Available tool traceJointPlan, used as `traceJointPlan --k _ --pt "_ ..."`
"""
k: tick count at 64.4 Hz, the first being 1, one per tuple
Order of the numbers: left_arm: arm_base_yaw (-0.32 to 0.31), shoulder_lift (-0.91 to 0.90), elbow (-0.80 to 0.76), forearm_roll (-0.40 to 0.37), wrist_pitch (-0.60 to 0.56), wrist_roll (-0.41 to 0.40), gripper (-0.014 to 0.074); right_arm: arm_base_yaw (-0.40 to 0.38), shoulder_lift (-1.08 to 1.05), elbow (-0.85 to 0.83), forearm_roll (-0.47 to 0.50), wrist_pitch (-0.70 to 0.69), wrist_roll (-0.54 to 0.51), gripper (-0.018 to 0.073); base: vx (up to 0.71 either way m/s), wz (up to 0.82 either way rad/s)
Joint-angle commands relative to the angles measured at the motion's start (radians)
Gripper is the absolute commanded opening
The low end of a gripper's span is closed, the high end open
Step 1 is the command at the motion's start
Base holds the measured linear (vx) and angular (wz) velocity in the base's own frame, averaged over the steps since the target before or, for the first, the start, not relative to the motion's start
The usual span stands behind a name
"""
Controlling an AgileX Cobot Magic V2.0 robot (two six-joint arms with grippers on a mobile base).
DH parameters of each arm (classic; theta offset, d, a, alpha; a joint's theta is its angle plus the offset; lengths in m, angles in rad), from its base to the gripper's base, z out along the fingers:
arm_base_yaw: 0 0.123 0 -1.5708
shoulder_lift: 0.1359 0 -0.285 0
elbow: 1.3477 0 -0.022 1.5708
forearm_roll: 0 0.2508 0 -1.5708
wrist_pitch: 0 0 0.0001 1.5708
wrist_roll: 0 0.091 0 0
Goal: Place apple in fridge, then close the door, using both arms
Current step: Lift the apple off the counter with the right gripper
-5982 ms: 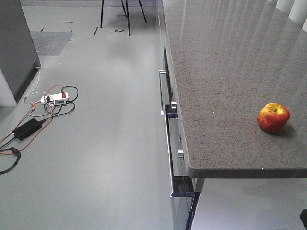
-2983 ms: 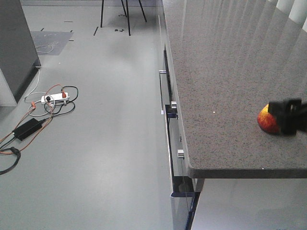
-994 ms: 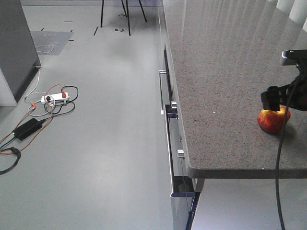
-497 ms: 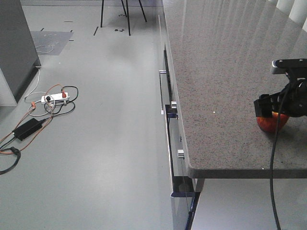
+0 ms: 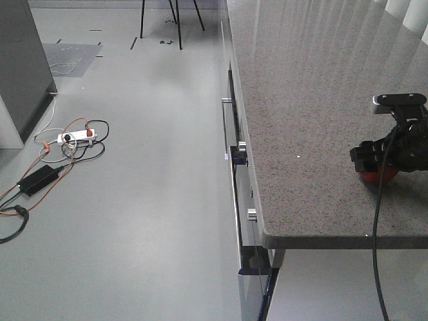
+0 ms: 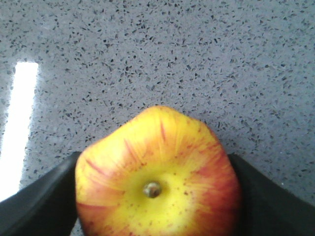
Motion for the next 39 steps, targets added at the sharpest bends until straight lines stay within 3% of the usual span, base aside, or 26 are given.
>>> traceJointPlan --k 1,9,17,39 --pt "-0.003 -0.012 0.020 0.000 -0.071 -0.005 -0.0006 -0.004 -0.044 -0.031 -0.003 -0.030 0.006 0.0408 0.00 0.00" --pt "-0.003 -0.012 0.020 0.000 -0.071 -0.005 -0.0006 -0.004 -0.048 -0.031 0.006 -0.018 0.026 0.0278 0.00 0.00" --pt "-0.003 -0.012 0.020 0.000 -0.071 -0.005 -0.0006 -0.004 -0.078 -0.031 0.027 0.001 0.025 0.0208 0.00 0.00" --pt "-0.003 -0.012 0.020 0.000 -0.071 -0.005 -0.0006 -0.004 -0.344 -0.001 0.047 0.003 0.018 0.0185 0.00 0.00"
